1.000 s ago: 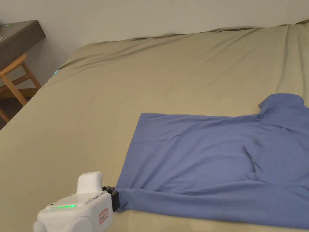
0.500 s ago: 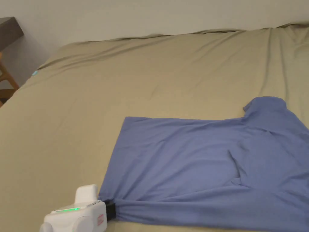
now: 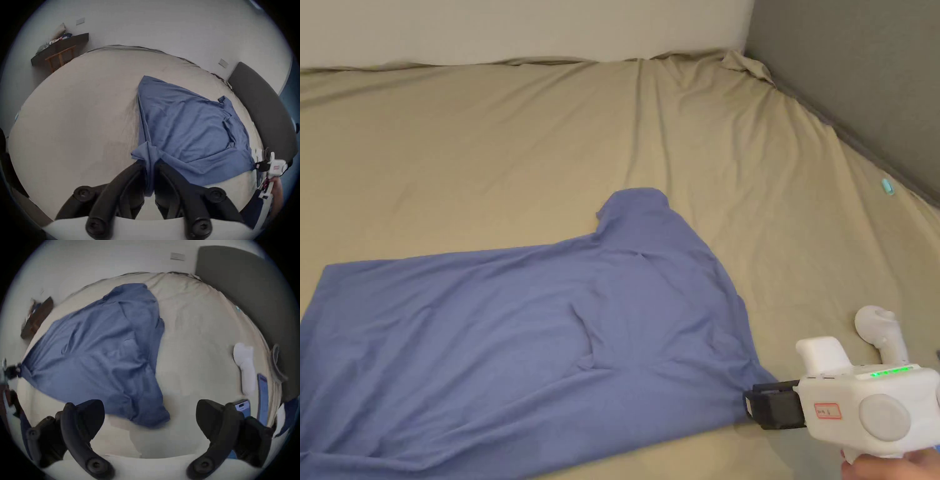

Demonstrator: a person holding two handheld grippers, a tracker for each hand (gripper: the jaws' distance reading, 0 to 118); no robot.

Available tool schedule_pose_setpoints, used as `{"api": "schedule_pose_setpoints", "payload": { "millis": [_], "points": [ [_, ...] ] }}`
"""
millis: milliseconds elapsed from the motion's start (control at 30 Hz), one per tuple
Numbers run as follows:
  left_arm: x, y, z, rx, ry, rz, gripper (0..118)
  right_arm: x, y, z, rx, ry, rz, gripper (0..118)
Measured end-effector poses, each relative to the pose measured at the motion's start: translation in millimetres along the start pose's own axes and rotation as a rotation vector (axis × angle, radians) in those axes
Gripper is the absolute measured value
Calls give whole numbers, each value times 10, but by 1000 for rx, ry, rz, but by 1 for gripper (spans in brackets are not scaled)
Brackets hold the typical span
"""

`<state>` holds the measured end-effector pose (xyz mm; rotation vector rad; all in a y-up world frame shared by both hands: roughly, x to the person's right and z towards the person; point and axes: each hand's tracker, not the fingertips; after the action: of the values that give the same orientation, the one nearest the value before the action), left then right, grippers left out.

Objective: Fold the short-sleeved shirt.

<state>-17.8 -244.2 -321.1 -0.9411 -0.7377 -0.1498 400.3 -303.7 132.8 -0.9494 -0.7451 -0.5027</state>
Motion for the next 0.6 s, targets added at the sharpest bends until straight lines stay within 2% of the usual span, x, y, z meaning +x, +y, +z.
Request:
{"api": "schedule_pose_setpoints", "payload": {
  "millis": [33, 100, 167, 200, 233, 267, 300, 467, 600],
  "points": [
    [-60, 44, -28, -12, -18, 37, 7, 29, -45, -3, -3, 14, -45, 117],
    [-56, 28, -35, -15, -16, 56, 7, 33, 14, -79, -37, 46, -84, 110],
    [-92, 33, -71, -24, -23, 71, 7, 29, 69, -145, -53, 71, -113, 99],
    [-98, 22, -82, -29, -23, 84, 7, 34, 42, -169, -45, 52, -126, 61],
    [-105, 9, -89, -33, -28, 101, 7, 51, 13, -188, -29, 64, -164, 16],
    [-150, 1, -111, -37, -31, 120, 7, 65, 9, -182, -12, 122, -223, 15],
    [-221, -1, -138, -39, -34, 134, 7, 88, 11, -158, -13, 120, -255, 13],
    [-313, 15, -111, -41, -53, 184, 7, 107, 25, 114, 77, 201, -338, 11],
    [-336, 172, -88, -35, -89, 239, 7, 129, 254, 270, 102, 263, -442, 11]
  ]
}}
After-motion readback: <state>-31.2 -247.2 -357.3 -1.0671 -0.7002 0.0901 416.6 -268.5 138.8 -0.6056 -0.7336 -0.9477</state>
